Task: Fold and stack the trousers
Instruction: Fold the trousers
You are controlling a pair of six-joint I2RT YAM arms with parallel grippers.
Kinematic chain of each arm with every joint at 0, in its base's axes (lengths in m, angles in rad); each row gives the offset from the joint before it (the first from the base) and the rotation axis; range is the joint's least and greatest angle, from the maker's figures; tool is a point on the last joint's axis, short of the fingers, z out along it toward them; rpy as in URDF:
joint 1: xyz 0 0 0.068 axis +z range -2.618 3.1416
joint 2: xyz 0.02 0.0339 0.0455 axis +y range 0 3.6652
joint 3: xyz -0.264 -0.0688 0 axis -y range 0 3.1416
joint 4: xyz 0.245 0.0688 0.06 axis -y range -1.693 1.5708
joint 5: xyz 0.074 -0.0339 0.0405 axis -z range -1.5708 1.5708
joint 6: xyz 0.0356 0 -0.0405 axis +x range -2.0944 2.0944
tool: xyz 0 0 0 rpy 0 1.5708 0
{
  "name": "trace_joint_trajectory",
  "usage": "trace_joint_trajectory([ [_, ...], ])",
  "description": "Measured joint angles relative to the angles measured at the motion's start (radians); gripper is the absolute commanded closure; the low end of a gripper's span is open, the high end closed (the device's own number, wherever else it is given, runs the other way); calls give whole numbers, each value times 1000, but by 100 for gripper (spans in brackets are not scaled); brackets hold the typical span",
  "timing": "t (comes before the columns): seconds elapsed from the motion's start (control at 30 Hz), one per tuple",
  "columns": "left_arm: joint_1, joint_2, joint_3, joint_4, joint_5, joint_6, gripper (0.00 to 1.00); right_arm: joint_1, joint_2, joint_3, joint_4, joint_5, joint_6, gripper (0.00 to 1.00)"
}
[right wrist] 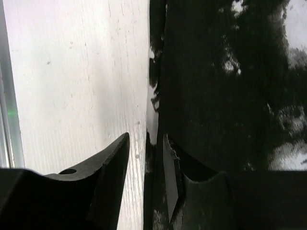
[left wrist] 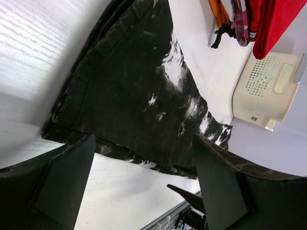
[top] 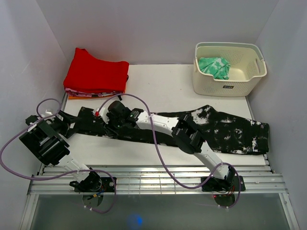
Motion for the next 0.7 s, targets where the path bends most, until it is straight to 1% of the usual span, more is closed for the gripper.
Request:
trace_joint_trajectory([
  [0.23, -3, 2, 17, 21, 13, -29, 8, 15, 57, 8, 110, 9, 27, 60],
  [0.53, -5, 22, 15, 25, -32, -30, 8, 21, 118, 51, 196, 32, 49, 60],
  [0.7, -5, 22, 8, 20, -35, -18, 8, 21, 130, 65, 222, 33, 49, 66],
])
